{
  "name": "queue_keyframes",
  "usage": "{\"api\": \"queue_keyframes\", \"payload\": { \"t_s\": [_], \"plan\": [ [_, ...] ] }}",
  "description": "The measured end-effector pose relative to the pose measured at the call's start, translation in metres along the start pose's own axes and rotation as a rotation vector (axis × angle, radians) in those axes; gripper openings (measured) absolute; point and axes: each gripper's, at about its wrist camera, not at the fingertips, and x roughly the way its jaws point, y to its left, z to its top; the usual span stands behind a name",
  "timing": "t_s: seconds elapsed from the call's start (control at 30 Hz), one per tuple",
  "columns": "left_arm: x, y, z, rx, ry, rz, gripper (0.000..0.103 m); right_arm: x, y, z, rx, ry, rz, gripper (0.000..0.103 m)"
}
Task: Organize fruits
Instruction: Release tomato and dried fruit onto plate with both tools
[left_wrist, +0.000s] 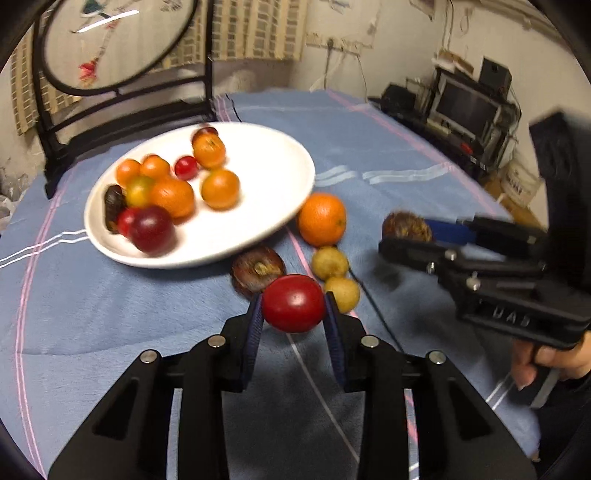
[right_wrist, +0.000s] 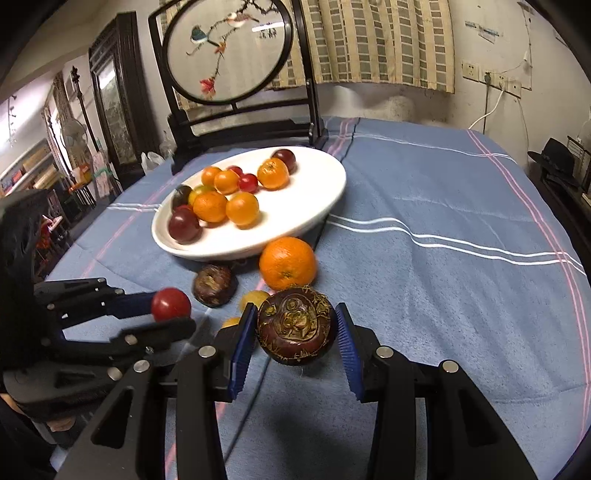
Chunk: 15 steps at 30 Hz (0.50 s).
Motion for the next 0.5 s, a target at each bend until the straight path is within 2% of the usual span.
{"api": "queue_keyframes", "payload": {
  "t_s": [0.13,0.27,0.37,0.5],
  "plan": [
    [-0.017,0.016,0.017,-0.055,-0.037,0.013,0.032,-0.001,0.01,0.01,-0.004,-0.013,-0.002,0.043],
    [-0.019,0.031,0.039,-0.063,-0.047,0.063,0.032,0.001,0.025,0.034,-0.023,-0.011,0.055,0.043],
    [-0.007,0.045,0.054,-0.103,-0.038,0.085,0.032,0.013,0.036,0.055,-0.069,-0.033,0.04,0.043],
    [0.019,0.065,0.061,-0.182,-0.009,0.099,0.032,0.042,0.036,0.073,-0.049,-0.024,0.038,0.043]
  ]
}}
